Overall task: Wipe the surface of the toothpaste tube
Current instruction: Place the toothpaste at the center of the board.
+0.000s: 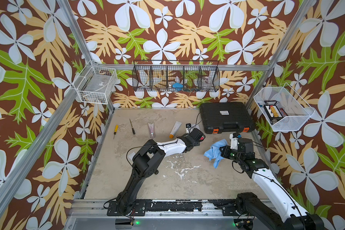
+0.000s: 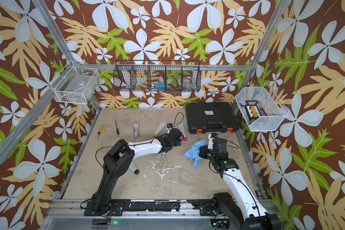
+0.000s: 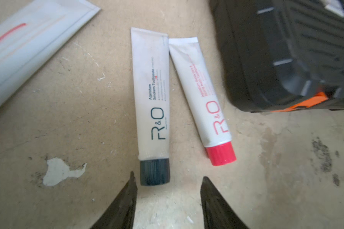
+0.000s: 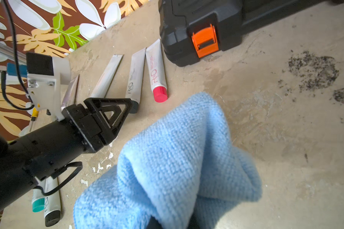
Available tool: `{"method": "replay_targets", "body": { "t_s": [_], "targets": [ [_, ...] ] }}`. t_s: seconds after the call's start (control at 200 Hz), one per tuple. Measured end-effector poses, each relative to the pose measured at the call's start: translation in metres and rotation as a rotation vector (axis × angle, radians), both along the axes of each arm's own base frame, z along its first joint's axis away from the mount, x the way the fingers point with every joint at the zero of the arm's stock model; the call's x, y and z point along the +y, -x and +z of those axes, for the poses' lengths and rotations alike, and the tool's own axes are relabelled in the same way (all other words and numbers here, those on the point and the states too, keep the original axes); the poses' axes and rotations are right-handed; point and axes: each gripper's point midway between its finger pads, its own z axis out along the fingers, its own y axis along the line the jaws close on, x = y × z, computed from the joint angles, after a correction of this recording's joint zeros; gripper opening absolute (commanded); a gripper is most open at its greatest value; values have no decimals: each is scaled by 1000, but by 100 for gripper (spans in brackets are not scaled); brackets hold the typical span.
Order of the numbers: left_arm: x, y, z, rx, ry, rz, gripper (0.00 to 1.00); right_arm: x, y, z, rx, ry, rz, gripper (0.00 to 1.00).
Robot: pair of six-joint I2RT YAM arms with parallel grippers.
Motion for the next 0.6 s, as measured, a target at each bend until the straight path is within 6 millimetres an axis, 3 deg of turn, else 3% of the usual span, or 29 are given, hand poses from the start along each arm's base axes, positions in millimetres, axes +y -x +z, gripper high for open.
{"method": "replay_targets", "body": {
  "t_s": [0.125,0.22,0.375,0.52,0.601],
  "targets": [
    [-4,0,18,-24,20,-25,57,1,-1,1,2,-12,-4,0],
    [7,4,37,-49,11,-38,60,1,0,1,3,-13,-5,0],
    [51,-3,67,-120,-55,-42,65,2,2,3,-13,-12,12,0],
    [95,-20,71,-147,-149,-41,66,5,-3,16,-45,-1,44,0],
    [117,-31,65,-141,-190,-41,67,5,-3,14,-40,-1,44,0]
  ]
}}
